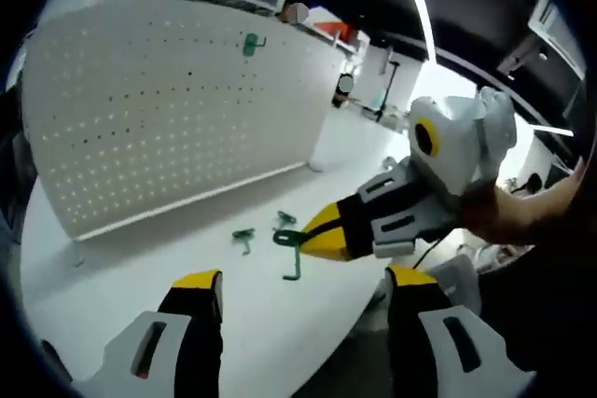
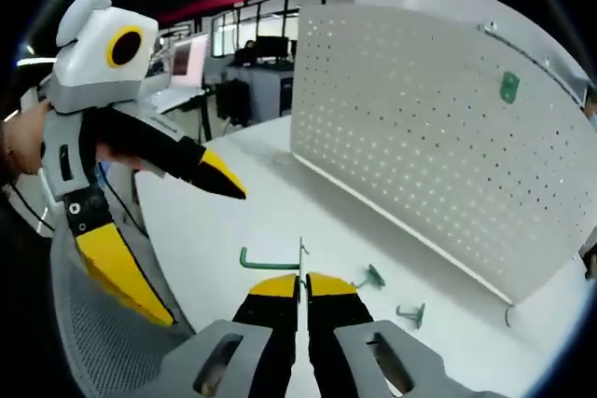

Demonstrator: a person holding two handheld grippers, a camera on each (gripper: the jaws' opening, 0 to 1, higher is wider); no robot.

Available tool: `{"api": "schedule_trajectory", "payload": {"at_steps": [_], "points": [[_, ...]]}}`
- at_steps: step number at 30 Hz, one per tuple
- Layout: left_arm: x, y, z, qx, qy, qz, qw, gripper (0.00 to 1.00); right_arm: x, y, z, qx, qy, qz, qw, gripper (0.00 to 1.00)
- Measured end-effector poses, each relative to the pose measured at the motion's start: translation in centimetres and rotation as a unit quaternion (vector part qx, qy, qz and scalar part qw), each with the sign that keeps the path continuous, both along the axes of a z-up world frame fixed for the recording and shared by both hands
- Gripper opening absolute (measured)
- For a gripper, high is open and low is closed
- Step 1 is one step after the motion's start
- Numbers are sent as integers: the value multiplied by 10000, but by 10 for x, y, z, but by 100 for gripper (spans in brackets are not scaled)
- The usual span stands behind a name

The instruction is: Insert the hook assembly into the mounting plate slot until the hook locks in place.

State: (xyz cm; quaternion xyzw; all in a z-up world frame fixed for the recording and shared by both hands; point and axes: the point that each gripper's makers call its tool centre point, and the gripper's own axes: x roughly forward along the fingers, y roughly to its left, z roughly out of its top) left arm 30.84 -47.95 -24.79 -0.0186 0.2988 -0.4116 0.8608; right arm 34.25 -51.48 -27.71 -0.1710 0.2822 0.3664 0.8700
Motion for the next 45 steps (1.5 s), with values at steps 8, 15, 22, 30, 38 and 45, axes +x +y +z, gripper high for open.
{"api": "schedule_trajectory", "payload": {"at_steps": [8, 15, 22, 30, 38, 45], "points": [[-3, 4, -1, 126, -116, -55, 9998, 92, 3, -6, 3, -50, -43, -47, 10000, 0], [-5, 14, -11, 178, -9, 50, 9998, 98, 7, -19, 7, -93, -97, -184, 9997, 0], [-3, 26, -6, -235, 126, 304, 9992, 100, 10, -33, 13, -82, -126, -365, 9992, 0], [6, 46, -2, -321, 56, 587, 9977, 100, 12, -42, 24, 247, -7, -557, 9981, 0], [12, 60, -16, -311, 192, 750, 9965, 100, 10, -48, 34, 352, -54, -645, 9973, 0], [21, 73, -28, -429, 378, 979, 9936, 100, 0, -41, 41, 532, -97, -520, 9972, 1]]}}
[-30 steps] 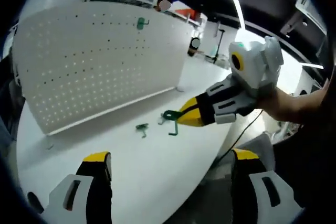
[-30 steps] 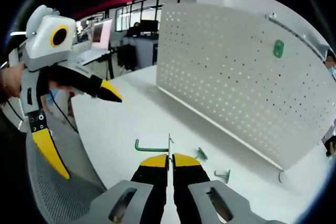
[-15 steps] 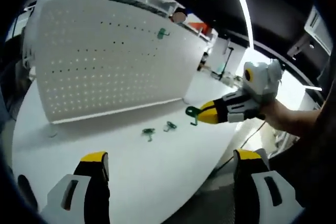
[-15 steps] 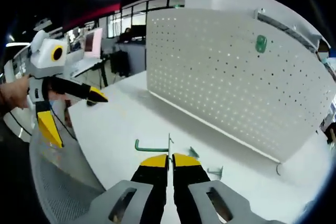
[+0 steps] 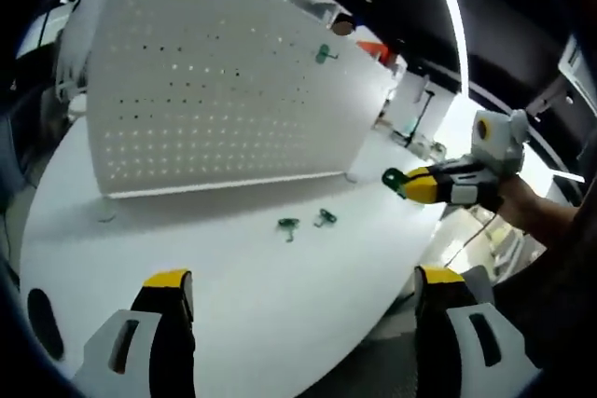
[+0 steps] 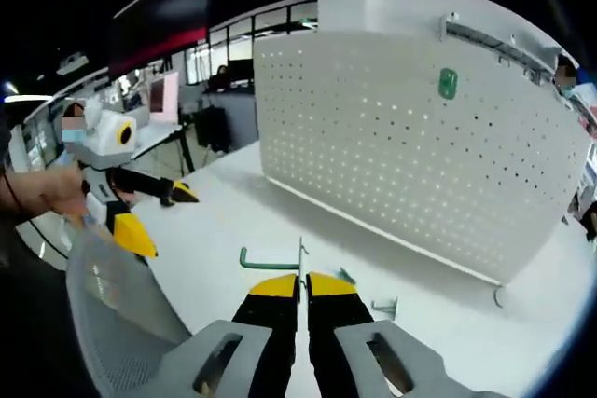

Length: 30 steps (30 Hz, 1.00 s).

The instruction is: Insert the hook assembly into the mounting plate slot until the hook locks in place.

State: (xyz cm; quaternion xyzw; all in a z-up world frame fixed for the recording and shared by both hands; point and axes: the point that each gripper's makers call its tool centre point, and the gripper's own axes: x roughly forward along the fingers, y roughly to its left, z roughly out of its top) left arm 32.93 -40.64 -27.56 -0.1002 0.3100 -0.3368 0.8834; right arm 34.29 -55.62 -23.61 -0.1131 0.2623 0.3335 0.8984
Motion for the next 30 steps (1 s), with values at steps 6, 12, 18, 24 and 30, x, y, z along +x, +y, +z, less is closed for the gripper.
{"api": "schedule_trajectory", "payload": {"at_steps": [6, 12, 18, 24, 30], "points": [[10, 8, 6, -213, 0, 116, 9997, 97, -7, 11, 4, 312, 43, 189, 9993, 1], [15, 6, 21, -454, -103, 44, 9989, 90, -13, 31, 16, 839, 85, 494, 9952, 1], [17, 2, 30, -629, -149, 31, 9979, 87, -17, 43, 21, 1051, 112, 724, 9918, 1], [13, -11, 47, -1025, -197, -222, 9943, 79, -22, 53, 28, 1527, 262, 857, 9842, 1], [8, -22, 61, -1334, -242, -538, 9893, 63, -24, 56, 31, 1586, 275, 947, 9824, 1]]}}
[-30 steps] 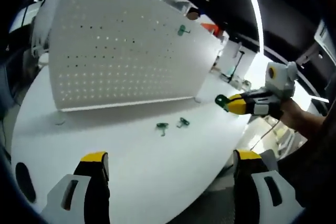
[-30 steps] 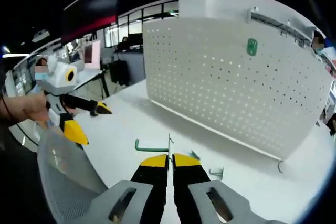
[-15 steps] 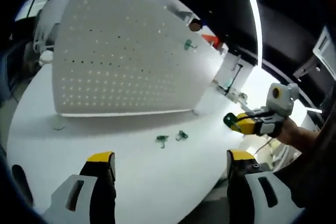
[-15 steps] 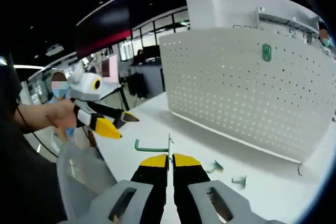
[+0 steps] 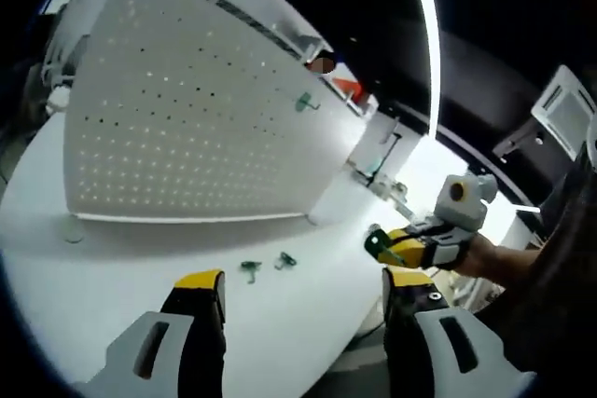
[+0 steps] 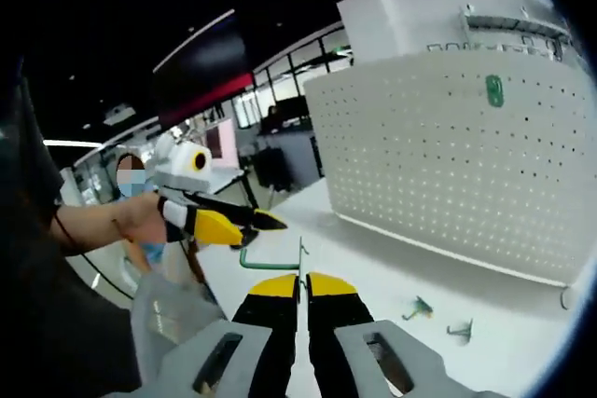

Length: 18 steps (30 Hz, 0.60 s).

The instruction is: Insert the hook assembly into the mounting plate slot until the hook locks in place.

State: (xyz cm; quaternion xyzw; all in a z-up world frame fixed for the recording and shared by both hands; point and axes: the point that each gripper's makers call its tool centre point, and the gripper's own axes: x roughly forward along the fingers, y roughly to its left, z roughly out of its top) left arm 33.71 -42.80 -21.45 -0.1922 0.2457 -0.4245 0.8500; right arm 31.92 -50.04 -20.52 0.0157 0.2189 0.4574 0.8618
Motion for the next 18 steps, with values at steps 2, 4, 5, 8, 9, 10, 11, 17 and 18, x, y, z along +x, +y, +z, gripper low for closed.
{"api": "schedule_trajectory", "payload": {"at_steps": [2, 4, 5, 8, 9, 10, 11, 17, 18], "points": [[-3, -5, 3, -131, 33, -157, 9998, 58, -1, 2, 1, 66, 30, 42, 10000, 1], [-4, -9, 6, -248, 46, -242, 9994, 56, -2, 4, 3, 127, 41, 82, 9999, 1], [-4, -10, 8, -298, 38, -260, 9992, 55, -3, 5, 4, 146, 47, 96, 9998, 1], [-5, -15, 16, -554, 44, -345, 9979, 49, -5, 7, 6, 240, 63, 141, 9996, 1], [-5, -16, 19, -625, 39, -366, 9974, 48, -5, 7, 6, 291, 89, 140, 9994, 1], [-5, -18, 21, -699, 29, -389, 9968, 46, -6, 8, 7, 342, 121, 141, 9992, 1], [-6, -20, 26, -838, 33, -432, 9955, 45, -7, 9, 8, 404, 143, 159, 9990, 1], [-13, -31, 43, -1280, 43, -776, 9887, 40, -13, 19, 23, 1045, 351, 346, 9933, 1], [-14, -32, 45, -1337, 46, -809, 9877, 39, -13, 20, 26, 1132, 335, 355, 9924, 1]]}}
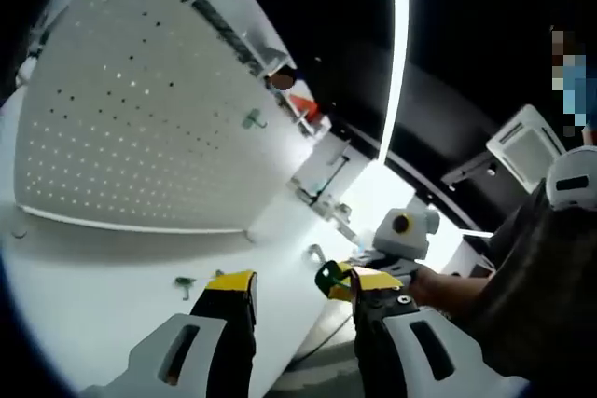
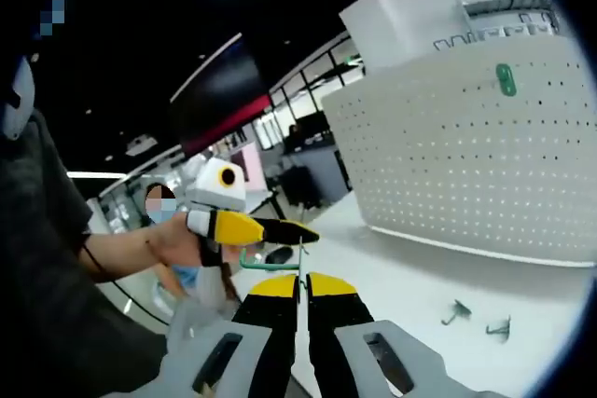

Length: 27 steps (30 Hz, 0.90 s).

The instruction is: Insert the hook assembly into the mounting plate slot until the hook locks in place.

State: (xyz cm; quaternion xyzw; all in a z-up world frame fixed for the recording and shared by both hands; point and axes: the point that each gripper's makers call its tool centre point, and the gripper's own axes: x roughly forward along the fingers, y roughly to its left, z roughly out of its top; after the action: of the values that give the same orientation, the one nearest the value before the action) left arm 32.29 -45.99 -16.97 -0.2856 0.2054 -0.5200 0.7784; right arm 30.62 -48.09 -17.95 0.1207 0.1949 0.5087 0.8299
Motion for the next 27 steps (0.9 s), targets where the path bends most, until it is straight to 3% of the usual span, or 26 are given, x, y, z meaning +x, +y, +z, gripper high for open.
{"api": "schedule_trajectory", "payload": {"at_steps": [6, 13, 21, 24, 27], "points": [[-5, -5, 8, -360, 110, -186, 9991, 34, -9, 10, 12, 388, 29, 301, 9988, 1], [-17, -10, 24, -860, 0, -524, 9949, 14, -16, 18, 20, 682, 73, 508, 9964, 1], [-23, -12, 29, -1042, -63, -655, 9924, 8, -19, 22, 23, 924, 153, 616, 9937, 1], [-23, -14, 25, -958, -54, -622, 9934, 6, -19, 21, 20, 799, 135, 618, 9948, 2], [-22, -18, 21, -675, -221, -565, 9959, 3, -18, 20, 9, 263, -136, 609, 9977, 6]]}}
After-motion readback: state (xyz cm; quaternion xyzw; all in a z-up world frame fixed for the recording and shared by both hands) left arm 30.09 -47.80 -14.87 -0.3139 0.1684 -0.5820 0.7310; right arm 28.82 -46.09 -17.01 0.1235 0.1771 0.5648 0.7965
